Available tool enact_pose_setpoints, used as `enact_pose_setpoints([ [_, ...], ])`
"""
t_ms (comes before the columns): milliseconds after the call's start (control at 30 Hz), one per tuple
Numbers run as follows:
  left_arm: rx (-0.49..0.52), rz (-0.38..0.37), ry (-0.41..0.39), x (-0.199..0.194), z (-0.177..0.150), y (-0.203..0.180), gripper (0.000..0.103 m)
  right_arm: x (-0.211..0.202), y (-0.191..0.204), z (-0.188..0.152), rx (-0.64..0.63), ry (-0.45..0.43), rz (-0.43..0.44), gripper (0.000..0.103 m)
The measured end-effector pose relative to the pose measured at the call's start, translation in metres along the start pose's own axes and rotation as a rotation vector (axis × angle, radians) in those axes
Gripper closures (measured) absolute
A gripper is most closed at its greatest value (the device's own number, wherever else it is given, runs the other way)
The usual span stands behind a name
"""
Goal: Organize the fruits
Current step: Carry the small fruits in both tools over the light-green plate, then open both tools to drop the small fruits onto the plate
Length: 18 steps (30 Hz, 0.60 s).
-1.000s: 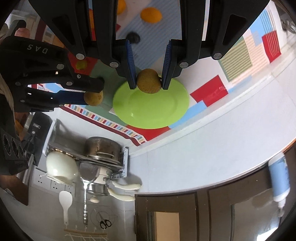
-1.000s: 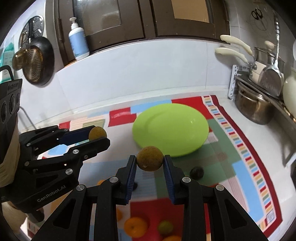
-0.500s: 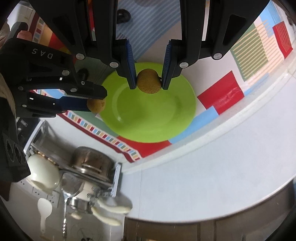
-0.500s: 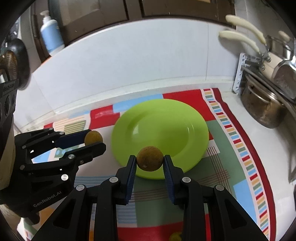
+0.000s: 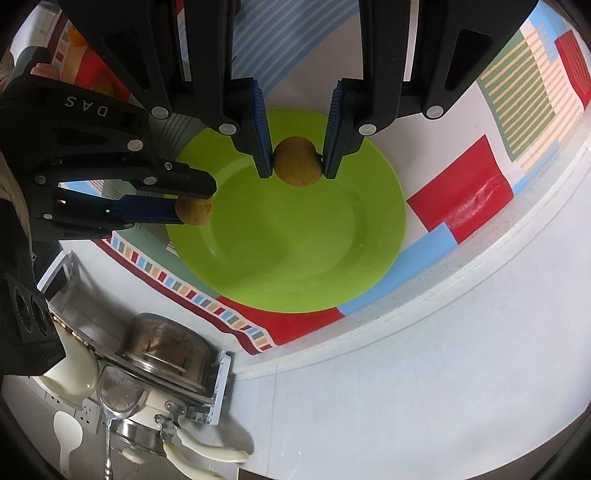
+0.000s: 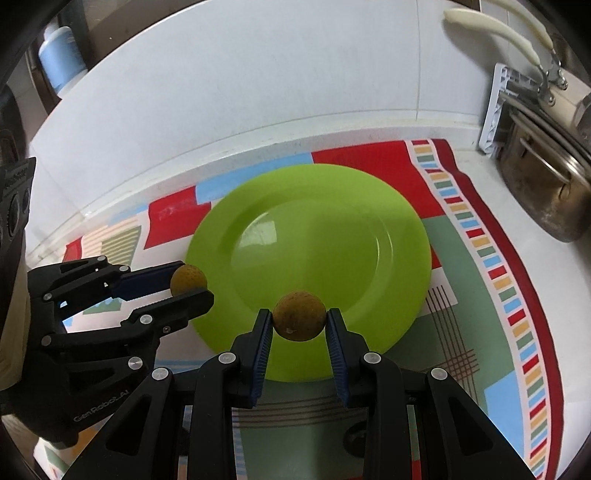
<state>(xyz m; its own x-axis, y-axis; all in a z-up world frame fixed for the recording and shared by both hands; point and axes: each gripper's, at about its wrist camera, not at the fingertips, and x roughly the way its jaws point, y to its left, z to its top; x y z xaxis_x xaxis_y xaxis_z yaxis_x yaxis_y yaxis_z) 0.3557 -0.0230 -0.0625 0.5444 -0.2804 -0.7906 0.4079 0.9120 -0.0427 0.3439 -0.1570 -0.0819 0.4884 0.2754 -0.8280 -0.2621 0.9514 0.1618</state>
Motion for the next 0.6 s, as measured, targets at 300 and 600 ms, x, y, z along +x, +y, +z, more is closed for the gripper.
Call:
enact_pose_setpoints([
  [300, 0.013, 0.047, -0.031, -0.020, -0.003, -0.004, 0.067, -0.009, -0.001, -0.002, 0.010, -0.024, -0.011, 0.069],
  [600, 0.026, 0.088, -0.123, -0.077, -0.024, -0.024, 0.060, -0.071, 0.013, -0.026, -0.012, -0.158, -0.086, 0.064],
])
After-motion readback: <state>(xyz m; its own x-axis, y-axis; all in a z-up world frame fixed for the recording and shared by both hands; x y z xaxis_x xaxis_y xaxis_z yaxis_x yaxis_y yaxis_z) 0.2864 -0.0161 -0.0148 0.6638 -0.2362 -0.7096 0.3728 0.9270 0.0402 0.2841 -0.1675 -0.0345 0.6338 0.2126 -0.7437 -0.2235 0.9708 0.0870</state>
